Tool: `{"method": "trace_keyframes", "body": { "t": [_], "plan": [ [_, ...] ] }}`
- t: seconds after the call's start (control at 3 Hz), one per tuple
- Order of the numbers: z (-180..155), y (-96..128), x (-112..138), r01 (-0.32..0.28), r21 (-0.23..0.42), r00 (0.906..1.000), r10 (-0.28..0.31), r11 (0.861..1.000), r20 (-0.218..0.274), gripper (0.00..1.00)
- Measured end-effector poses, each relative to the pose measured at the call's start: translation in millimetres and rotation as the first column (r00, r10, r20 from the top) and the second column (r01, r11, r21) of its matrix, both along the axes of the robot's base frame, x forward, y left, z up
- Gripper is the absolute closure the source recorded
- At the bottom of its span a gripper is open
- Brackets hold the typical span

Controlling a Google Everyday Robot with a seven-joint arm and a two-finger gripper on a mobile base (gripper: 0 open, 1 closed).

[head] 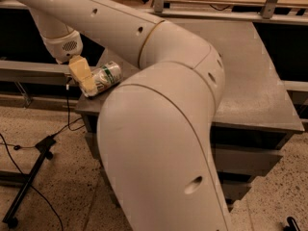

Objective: Place 7up can upright

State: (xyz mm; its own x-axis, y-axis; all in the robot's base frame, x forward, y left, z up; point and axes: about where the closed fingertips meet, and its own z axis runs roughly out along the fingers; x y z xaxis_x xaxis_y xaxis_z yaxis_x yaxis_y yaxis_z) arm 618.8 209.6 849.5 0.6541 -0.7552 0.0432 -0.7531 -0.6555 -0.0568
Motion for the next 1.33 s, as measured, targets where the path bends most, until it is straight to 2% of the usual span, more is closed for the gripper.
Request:
{"method": "trace_keyframes", "body": {
  "t": [0.33,1.33],
  "plan": [
    [0,-9,1,0.016,0.009,0.9999,-0.016,1.0,-0.006,0.0],
    [6,-37,-15,0.006,0.025,1.0,-0.006,1.0,-0.003,0.0]
  ]
}}
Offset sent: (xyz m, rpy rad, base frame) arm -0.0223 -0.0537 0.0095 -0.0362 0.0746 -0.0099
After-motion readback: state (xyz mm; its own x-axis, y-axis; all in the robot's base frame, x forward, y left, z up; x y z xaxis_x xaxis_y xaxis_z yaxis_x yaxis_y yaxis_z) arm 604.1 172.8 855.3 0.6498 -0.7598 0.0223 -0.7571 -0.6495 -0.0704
